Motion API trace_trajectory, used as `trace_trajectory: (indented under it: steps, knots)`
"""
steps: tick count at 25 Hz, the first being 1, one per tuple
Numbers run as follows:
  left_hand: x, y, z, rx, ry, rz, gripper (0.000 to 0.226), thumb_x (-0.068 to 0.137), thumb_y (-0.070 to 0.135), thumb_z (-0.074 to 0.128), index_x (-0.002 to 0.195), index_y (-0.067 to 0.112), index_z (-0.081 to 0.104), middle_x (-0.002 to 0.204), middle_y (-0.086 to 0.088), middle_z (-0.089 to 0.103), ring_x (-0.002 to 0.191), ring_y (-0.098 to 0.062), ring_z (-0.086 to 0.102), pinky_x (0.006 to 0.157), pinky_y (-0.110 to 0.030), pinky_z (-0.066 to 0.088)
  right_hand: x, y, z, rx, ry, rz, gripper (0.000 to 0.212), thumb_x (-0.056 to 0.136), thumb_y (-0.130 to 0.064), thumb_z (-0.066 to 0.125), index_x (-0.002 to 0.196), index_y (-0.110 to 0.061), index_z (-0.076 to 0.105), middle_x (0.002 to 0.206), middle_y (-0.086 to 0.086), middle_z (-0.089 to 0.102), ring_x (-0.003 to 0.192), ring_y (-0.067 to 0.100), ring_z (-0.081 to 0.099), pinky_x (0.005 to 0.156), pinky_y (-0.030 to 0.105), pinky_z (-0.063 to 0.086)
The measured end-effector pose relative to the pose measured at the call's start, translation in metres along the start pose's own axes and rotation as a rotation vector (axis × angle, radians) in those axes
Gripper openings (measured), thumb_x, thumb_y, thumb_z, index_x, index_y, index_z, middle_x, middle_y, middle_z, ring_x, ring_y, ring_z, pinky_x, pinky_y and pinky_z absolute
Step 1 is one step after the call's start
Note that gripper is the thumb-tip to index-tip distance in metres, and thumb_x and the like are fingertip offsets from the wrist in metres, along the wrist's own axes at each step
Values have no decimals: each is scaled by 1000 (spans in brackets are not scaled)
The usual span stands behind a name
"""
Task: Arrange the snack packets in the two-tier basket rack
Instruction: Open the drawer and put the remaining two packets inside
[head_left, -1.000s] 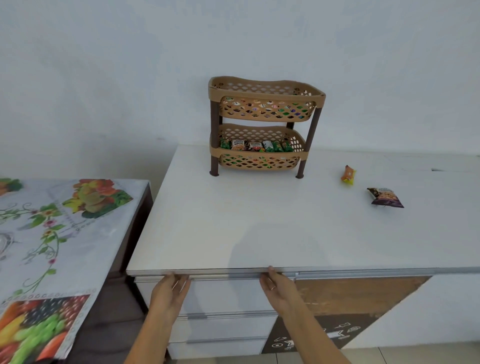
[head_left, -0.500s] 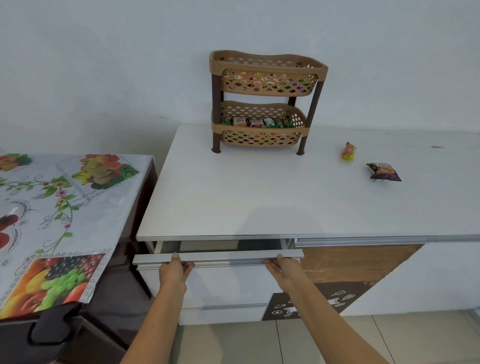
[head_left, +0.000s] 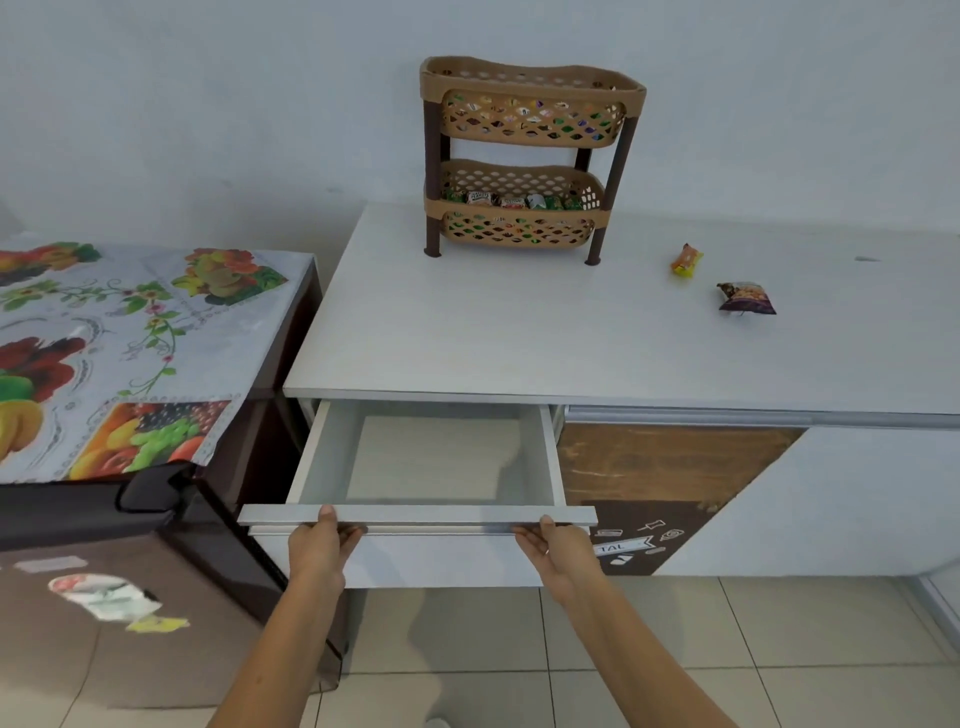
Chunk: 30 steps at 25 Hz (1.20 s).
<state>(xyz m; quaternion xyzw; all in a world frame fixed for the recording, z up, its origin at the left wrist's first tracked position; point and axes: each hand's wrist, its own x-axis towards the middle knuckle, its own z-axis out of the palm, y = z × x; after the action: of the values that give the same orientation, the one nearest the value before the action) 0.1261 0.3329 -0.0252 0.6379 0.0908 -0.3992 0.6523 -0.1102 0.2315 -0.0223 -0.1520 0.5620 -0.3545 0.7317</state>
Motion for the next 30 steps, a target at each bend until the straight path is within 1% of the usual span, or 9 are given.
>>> trace_trajectory:
  steps: [7,10,13,15,17,19,21,25,30]
  knots:
    - [-20,-14,-32,163,-35,39,27,102,20,42,106,-5,52,81,-18,59,72,-23,59,92,-41,49,-29,9,-24,-76,-36,37,14,100,-3,41,104,5,53,79,19,59,72,26,60,87,39,52]
    - [-27,-5,-38,559,-112,-33,41,100,37,43,94,-2,57,74,-15,61,64,-27,61,68,-37,53,-34,-13,-35,-641,-70,108,22,96,-17,55,82,0,57,56,12,60,50,21,61,57,33,58]
    - [-40,23,-25,1099,-400,-183,48,96,49,44,82,5,58,55,-5,57,46,-21,56,53,-25,47,-31,-44,-37,-1126,-181,-13,32,93,-28,56,68,-7,60,42,0,54,33,12,54,42,20,47]
    - [-42,39,7,1296,-519,6,42,97,45,44,79,9,57,53,-1,58,45,-16,56,50,-23,47,-21,-63,-30,-1255,-203,-263,38,93,-34,54,61,-13,57,45,-4,50,32,8,49,40,17,39]
    - [-39,45,49,1416,-500,475,30,97,36,47,82,12,56,68,-1,62,60,-18,60,59,-29,48,-10,-73,-20,-1310,-156,-548,43,93,-33,52,54,-16,44,46,-5,44,31,2,40,39,14,34]
    - [-35,43,91,1397,-440,901,13,95,24,50,92,14,57,90,-5,62,82,-25,60,71,-36,48,6,-79,-14,-1288,-72,-759,46,93,-28,51,52,-17,33,45,-5,34,37,6,30,43,18,29]
    - [-28,33,127,1327,-446,1140,17,91,14,55,106,7,60,107,-12,60,97,-32,57,82,-41,48,21,-83,-15,-1256,-10,-881,45,93,-24,51,52,-17,34,46,-6,32,44,8,27,48,24,25]
    - [-8,10,187,1424,-507,1254,47,93,22,56,134,1,47,142,-20,44,131,-37,42,103,-46,40,44,-101,-25,-1245,107,-1073,25,94,-17,54,71,-11,63,64,-16,46,60,0,43,58,13,32]
    - [20,-11,264,1656,-567,1199,58,101,41,32,148,9,27,160,-14,15,148,-31,11,117,-46,19,82,-151,-42,-1328,275,-1097,21,91,-7,53,103,-10,69,106,4,66,96,23,59,86,37,49]
